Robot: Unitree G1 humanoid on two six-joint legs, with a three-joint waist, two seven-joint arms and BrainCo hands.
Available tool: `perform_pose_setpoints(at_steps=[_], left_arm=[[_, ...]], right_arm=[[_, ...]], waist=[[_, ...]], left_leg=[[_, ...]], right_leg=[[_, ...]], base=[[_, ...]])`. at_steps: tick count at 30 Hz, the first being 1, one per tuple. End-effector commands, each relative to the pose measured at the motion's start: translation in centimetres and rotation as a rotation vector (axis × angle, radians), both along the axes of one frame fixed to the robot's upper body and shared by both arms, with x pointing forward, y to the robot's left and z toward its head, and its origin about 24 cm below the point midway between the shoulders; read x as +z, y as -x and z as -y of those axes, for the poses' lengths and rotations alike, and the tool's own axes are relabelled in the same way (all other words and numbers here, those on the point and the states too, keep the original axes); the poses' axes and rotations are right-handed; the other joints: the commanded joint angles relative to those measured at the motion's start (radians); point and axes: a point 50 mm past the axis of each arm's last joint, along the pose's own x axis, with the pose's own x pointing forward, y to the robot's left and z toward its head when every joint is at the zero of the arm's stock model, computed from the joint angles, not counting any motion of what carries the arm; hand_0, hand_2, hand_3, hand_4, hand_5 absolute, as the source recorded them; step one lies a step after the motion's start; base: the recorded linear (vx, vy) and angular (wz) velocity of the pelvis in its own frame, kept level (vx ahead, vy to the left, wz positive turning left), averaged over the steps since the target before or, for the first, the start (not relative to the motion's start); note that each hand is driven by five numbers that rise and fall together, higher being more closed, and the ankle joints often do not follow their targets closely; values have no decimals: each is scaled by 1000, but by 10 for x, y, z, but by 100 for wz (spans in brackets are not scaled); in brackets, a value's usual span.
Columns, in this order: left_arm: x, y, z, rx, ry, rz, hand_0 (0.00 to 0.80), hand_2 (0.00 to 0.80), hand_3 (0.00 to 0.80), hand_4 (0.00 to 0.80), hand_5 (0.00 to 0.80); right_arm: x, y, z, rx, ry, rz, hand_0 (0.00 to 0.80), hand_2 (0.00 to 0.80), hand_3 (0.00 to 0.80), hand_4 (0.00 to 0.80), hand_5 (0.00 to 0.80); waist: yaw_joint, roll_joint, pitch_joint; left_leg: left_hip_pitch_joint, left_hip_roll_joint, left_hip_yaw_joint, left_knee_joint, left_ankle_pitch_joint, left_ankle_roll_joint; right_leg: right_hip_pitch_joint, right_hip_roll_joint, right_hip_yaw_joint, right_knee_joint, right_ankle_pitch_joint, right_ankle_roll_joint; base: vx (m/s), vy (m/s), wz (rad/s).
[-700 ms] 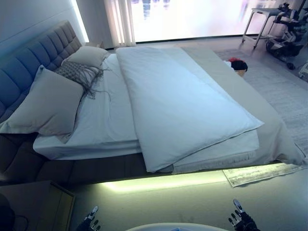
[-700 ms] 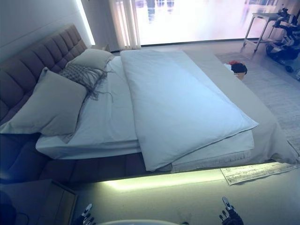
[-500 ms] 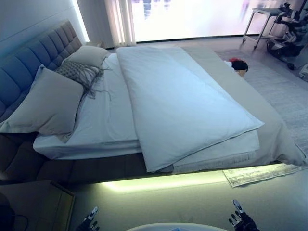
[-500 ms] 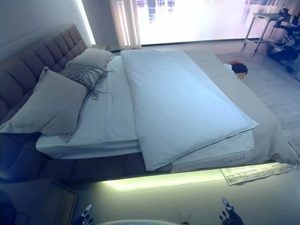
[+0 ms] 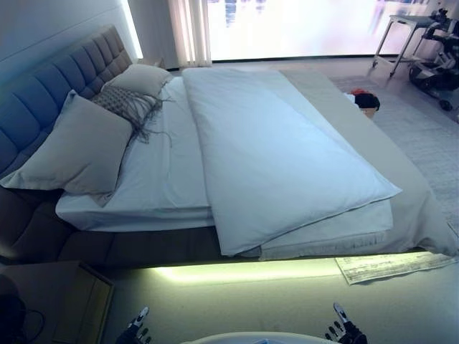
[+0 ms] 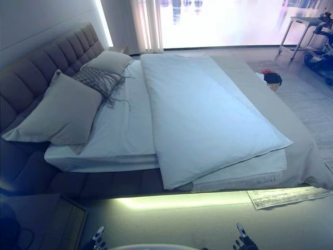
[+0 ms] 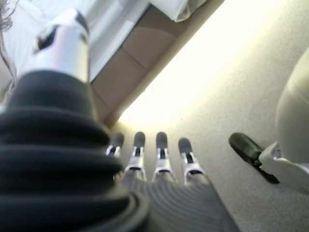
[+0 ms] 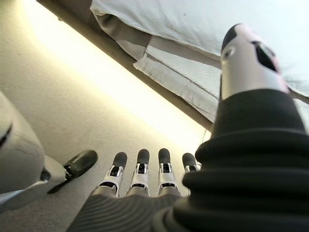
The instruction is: Make the bed neatly
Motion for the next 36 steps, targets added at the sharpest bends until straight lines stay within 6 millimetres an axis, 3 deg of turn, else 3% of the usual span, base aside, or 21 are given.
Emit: perform_pose_setpoints(at_steps=[1, 7, 9, 10, 12, 14, 15, 16, 18, 20, 22, 24, 27, 31, 36], left_arm=[[5, -33, -2, -21, -20, 64, 0, 0, 0, 0, 0], [5, -35, -3, -20, -33, 52, 0, 0, 0, 0, 0], [5, -34, -3, -13, -36, 50, 0, 0, 0, 0, 0], [5, -33, -2, -9, -36, 49, 0, 0, 0, 0, 0], [4, -33, 2, 3, -32, 59, 0, 0, 0, 0, 0], [4, -33, 3, 5, -30, 63, 0, 0, 0, 0, 0], [3, -31, 6, 8, -20, 70, 0, 0, 0, 0, 0], [1, -31, 11, 27, -4, 70, 0, 0, 0, 0, 0], [-1, -23, 13, 34, -6, 48, 0, 0, 0, 0, 0], [-2, -19, 12, 36, -16, 23, 0, 0, 0, 0, 0], [-3, -12, 11, 53, -28, 0, 0, 0, 0, 0, 0], [-3, -7, 9, 79, -33, -4, 0, 0, 0, 0, 0], [-2, -1, 4, 96, -48, -13, 0, 0, 0, 0, 0], [3, -12, -11, 25, -92, -31, 0, 0, 0, 0, 0], [7, -24, -16, -39, -103, -18, 0, 0, 0, 0, 0]], right_arm=[[-1, -27, -14, 2, -30, 30, 0, 0, 0, 0, 0], [0, -28, -11, -15, -3, 12, 0, 0, 0, 0, 0], [-1, -25, -11, 20, -1, -21, 0, 0, 0, 0, 0], [-1, -24, -12, 40, 1, -36, 0, 0, 0, 0, 0], [-1, -26, -13, 79, 4, -47, 0, 0, 0, 0, 0], [-1, -27, -14, 87, 5, -47, 0, 0, 0, 0, 0], [-1, -29, -13, 110, 19, -52, 0, 0, 0, 0, 0], [1, -30, -6, 119, 41, -49, 0, 0, 0, 0, 0], [3, -30, 0, 125, 49, -40, 0, 0, 0, 0, 0], [4, -31, 2, 121, 53, -36, 0, 0, 0, 0, 0], [5, -30, 6, 114, 60, -39, 0, 0, 0, 0, 0], [5, -27, 7, 116, 61, -51, 0, 0, 0, 0, 0], [3, -24, 2, 123, 41, -50, 0, 0, 0, 0, 0], [1, -32, -12, 122, -1, -3, 0, 0, 0, 0, 0], [1, -43, -20, 130, -3, 48, 0, 0, 0, 0, 0]], waist=[[5, -36, 23], [-2, -34, 33], [-3, -38, 36], [-4, -46, 46], [7, -57, 86], [10, -56, 94], [19, -47, 124], [17, -17, 154], [18, 11, 163], [29, 17, 165], [43, 10, 162], [43, 5, 150], [66, -2, 120], [83, -22, 80], [84, -34, 52]], left_leg=[[-38, -48, 16, -1, 30, 47], [-30, -38, 3, 13, 34, 46], [-36, -33, -1, 57, 19, 40], [-59, -28, 9, 143, 15, 32], [-216, -35, -12, 409, 131, 4], [-259, -41, -24, 463, 154, 0], [-377, -50, -62, 589, 235, -18], [-397, -33, -33, 451, 269, -38], [-364, 1, 4, 231, 311, -42], [-377, 16, 25, 46, 348, -42], [-411, 13, 25, 17, 339, -41], [-381, 9, 52, 27, 296, -31], [-340, -16, 12, 63, 225, -1], [-362, -27, 2, 193, 161, 22], [-390, -46, 13, 253, 119, 50]], right_leg=[[67, 5, 15, 5, -52, -7], [61, 18, 28, 23, -67, -20], [60, 22, 34, 31, -72, -29], [56, 17, 34, 45, -74, -39], [52, 13, 28, 72, -73, -65], [49, 15, 28, 78, -74, -70], [44, 20, 36, 104, -80, -87], [55, 35, 60, 119, -97, -80], [81, 49, 76, 108, -114, -67], [120, 54, 94, 102, -134, -65], [166, 47, 112, 103, -170, -65], [187, 24, 108, 103, -184, -54], [221, -37, 88, 129, -205, -23], [241, -89, 54, 172, -215, 2], [254, -110, 66, 195, -219, 19]], base=[[23, -104, 0], [31, -118, -1], [78, -133, -4], [52, -115, -5], [8, -93, -6], [-22, -29, -11], [92, 131, -21], [198, 210, -26], [364, 256, -30], [388, 178, -56], [368, 192, -44], [321, 221, 13], [388, 215, 7], [396, 173, -3], [253, 141, 14]])
